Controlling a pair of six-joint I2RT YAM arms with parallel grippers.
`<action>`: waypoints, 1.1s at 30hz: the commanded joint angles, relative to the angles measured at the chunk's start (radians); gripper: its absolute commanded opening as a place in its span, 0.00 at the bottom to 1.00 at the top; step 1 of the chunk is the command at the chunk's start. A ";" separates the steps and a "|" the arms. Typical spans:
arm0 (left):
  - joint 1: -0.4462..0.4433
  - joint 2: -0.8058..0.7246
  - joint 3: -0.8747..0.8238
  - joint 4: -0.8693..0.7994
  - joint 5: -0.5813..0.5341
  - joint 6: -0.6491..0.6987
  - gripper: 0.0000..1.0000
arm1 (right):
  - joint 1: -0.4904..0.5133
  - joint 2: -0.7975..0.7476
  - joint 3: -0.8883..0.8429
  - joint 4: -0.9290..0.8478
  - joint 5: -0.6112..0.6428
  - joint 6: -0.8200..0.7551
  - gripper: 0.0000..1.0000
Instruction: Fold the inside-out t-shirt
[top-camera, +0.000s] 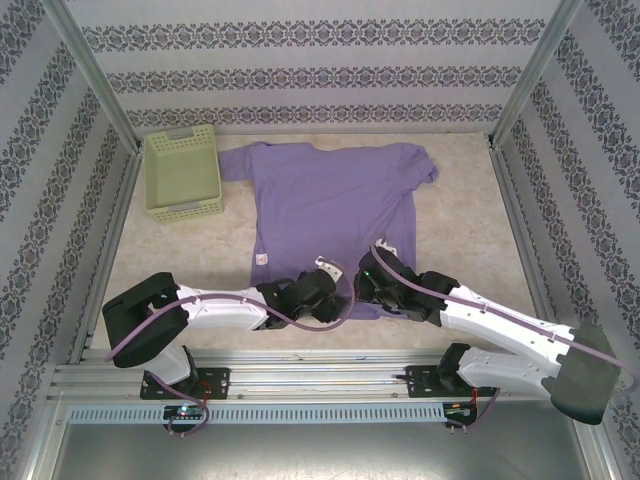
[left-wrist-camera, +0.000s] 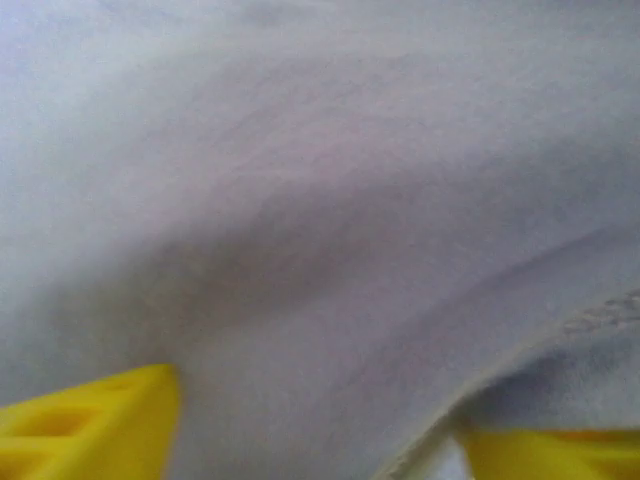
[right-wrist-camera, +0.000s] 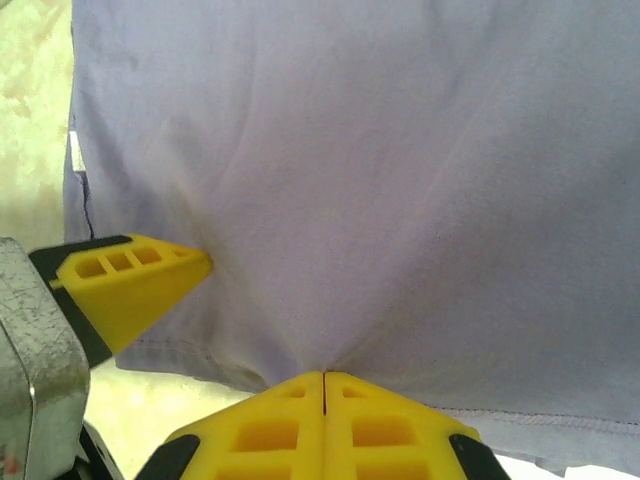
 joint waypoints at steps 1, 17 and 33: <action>0.015 -0.015 0.036 -0.024 -0.084 0.009 0.43 | -0.023 -0.023 -0.035 -0.006 0.004 0.004 0.00; 0.082 -0.168 0.219 -0.152 0.080 0.057 0.00 | 0.055 -0.193 -0.295 0.357 0.023 -0.054 0.38; 0.148 -0.212 0.378 -0.296 0.150 0.110 0.00 | 0.238 0.193 -0.306 0.814 0.103 -0.338 0.42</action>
